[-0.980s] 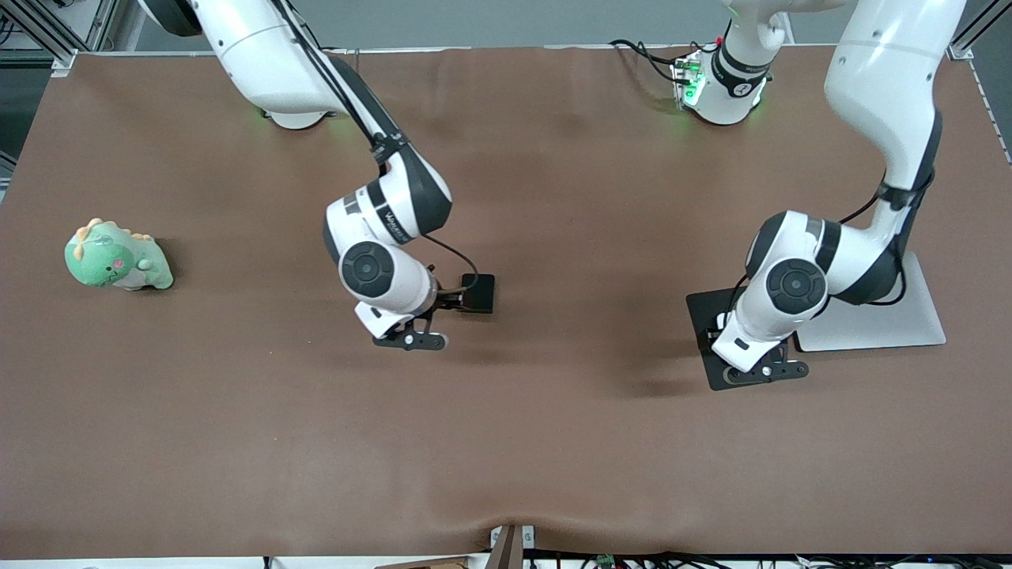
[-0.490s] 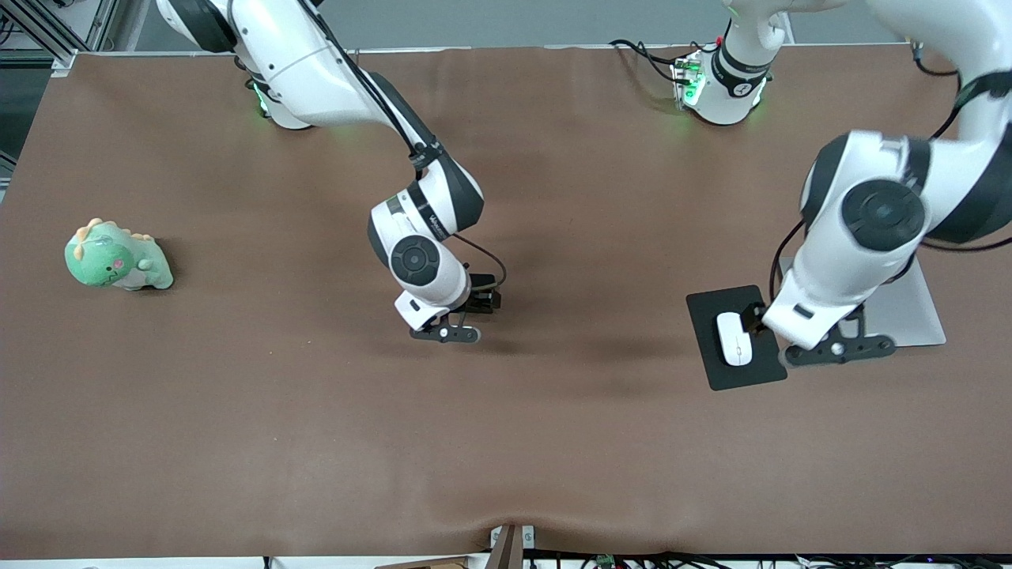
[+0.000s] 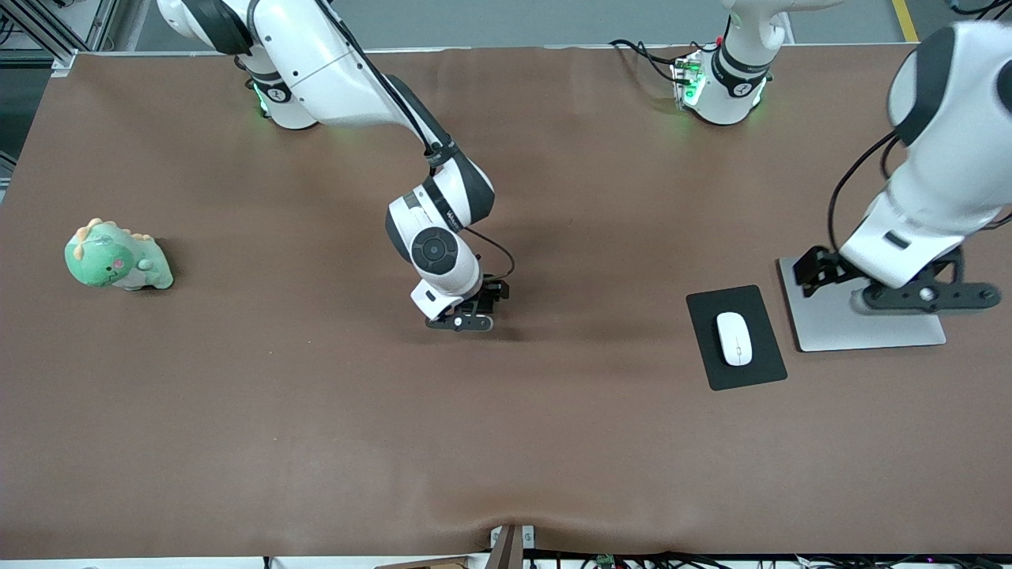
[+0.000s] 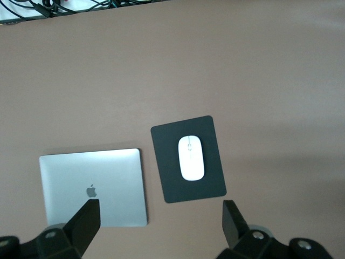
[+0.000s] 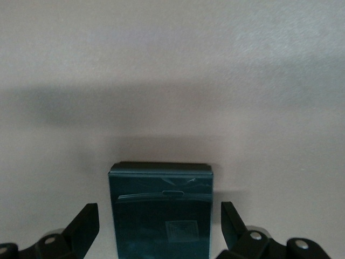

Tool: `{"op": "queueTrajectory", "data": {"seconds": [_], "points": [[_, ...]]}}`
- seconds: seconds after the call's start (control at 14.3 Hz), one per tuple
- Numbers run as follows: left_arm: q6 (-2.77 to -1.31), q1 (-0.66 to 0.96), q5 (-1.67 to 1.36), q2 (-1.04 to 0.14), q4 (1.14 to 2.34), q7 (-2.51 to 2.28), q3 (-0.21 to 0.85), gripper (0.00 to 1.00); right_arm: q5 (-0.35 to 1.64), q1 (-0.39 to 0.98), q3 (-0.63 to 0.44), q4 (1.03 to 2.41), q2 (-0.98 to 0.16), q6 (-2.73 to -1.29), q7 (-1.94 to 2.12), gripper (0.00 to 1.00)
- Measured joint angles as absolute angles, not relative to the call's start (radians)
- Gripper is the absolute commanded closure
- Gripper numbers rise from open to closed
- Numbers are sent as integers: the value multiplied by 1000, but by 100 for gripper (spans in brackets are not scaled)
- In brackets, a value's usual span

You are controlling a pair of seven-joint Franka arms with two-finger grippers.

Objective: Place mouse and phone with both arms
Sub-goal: 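Release the mouse on the pad while the right gripper grasps the phone, then carry the black phone with the right gripper toward the green plush toy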

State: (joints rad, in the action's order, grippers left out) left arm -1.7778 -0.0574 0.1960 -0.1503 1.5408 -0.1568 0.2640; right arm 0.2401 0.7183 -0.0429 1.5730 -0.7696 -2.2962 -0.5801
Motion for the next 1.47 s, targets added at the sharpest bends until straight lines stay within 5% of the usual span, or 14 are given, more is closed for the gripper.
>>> {"op": "queueTrajectory", "data": {"seconds": [0.14, 0.42, 0.49, 0.56, 1.05, 1.47], "points": [[-1767, -61, 195, -118, 1541, -146, 263, 0, 240, 726, -43, 1583, -770, -2305, -580, 10], [-1738, -58, 193, -82, 1541, -146, 267, 0, 228, 732, -44, 1587, -768, -2305, -580, 69], [-1737, -57, 189, -77, 1540, -146, 268, 0, 210, 733, -44, 1587, -768, -2305, -580, 90], [-1737, -55, 186, -74, 1539, -146, 269, 0, 197, 733, -44, 1587, -767, -2305, -580, 100], [-1646, 72, 75, -24, 1578, -75, 114, 0, 179, 689, -65, 1548, -743, -2178, -582, 100], [-1581, 74, -12, 49, 1608, -102, 115, 0, 179, 571, -68, 1570, -659, -2070, -578, 100]]}}
